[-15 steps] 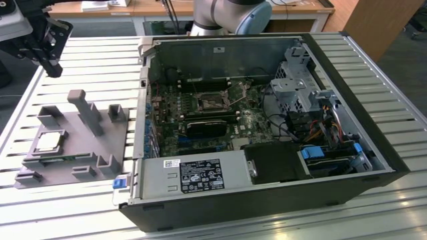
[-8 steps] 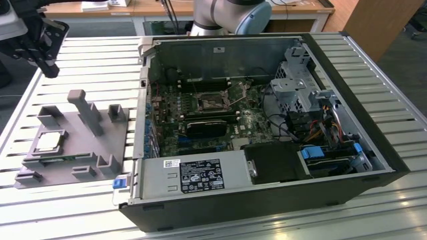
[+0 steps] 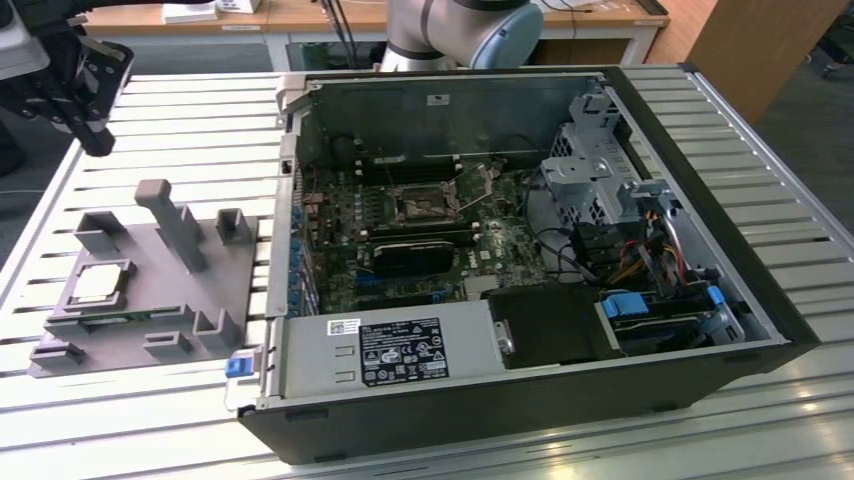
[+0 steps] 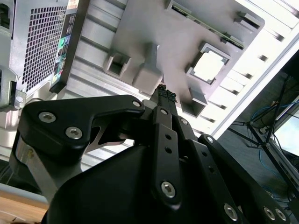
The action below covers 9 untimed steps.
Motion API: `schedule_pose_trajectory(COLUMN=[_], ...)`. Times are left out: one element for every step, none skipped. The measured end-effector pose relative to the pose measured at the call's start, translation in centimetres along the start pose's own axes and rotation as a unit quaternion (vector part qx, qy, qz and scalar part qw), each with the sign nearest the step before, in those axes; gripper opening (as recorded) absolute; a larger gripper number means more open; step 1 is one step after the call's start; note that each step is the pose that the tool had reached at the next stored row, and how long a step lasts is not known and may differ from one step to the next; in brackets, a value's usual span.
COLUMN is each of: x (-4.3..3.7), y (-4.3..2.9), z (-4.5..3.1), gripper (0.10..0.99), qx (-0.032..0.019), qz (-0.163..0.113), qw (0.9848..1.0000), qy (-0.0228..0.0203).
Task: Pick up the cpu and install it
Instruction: 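Reach for the cpu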
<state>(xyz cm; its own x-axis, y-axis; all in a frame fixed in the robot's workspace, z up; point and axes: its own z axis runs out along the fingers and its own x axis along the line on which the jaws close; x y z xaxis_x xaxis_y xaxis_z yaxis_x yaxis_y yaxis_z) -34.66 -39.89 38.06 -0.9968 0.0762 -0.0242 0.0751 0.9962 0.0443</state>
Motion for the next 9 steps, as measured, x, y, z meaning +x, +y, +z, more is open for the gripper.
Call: schedule_pose_trajectory(x=[0.04,0.08,0.12,0.16,0.2,0.25,0.29,0.33,0.37], y=[0.0,-0.01,-0.01,-0.01,-0.02,-0.02,-0.02,-0.03,-0.03], z=[0.0,0.01,0.01,0.01,0.01,0.01,0.01,0.02,0.01], gripper=[0.106,0.106,0.106,0.106,0.106,0.106,0.106,0.106,0.106], qx=[0.0,0.0,0.0,0.0,0.0,0.0,0.0,0.0,0.0], qz=[0.0,0.0,0.0,0.0,0.0,0.0,0.0,0.0,0.0], qw=[1.0,1.0,1.0,1.0,1.0,1.0,1.0,1.0,1.0], qy=[0.0,0.0,0.0,-0.0001,0.0,0.0,0.0,0.0,0.0])
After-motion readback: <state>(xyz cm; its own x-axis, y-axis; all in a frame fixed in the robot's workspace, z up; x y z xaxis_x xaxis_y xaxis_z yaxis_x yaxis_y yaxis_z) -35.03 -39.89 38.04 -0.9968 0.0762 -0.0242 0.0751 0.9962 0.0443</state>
